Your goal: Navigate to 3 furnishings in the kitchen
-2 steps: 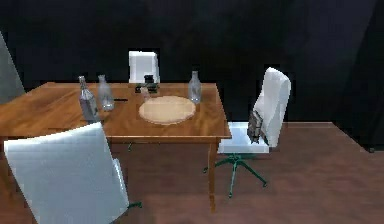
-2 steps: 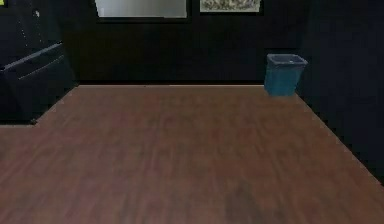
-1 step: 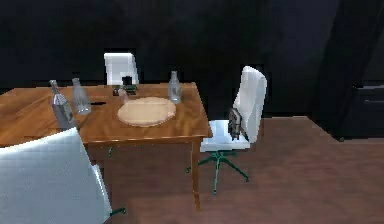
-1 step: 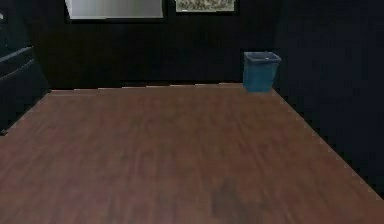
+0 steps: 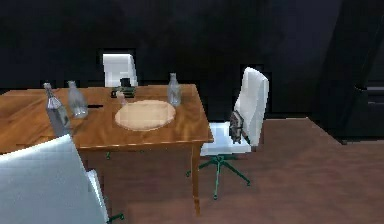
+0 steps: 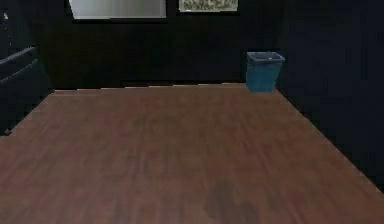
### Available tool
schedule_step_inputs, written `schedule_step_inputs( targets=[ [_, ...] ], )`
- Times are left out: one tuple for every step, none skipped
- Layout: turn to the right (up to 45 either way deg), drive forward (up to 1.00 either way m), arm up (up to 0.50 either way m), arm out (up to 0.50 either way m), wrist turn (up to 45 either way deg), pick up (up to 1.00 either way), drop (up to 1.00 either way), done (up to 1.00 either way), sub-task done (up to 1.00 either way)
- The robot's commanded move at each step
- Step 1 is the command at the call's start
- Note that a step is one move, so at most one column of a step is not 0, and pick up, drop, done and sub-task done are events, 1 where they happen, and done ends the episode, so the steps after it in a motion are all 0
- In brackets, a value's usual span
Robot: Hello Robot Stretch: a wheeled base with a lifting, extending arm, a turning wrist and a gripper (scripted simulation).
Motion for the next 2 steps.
schedule_step_inputs(
  targets=[
    [-42.0, 0.00, 0.00, 0.00, 0.0, 0.00, 0.00, 0.00, 0.00],
    [0.0, 0.00, 0.00, 0.00, 0.0, 0.00, 0.00, 0.00, 1.00]
  ],
)
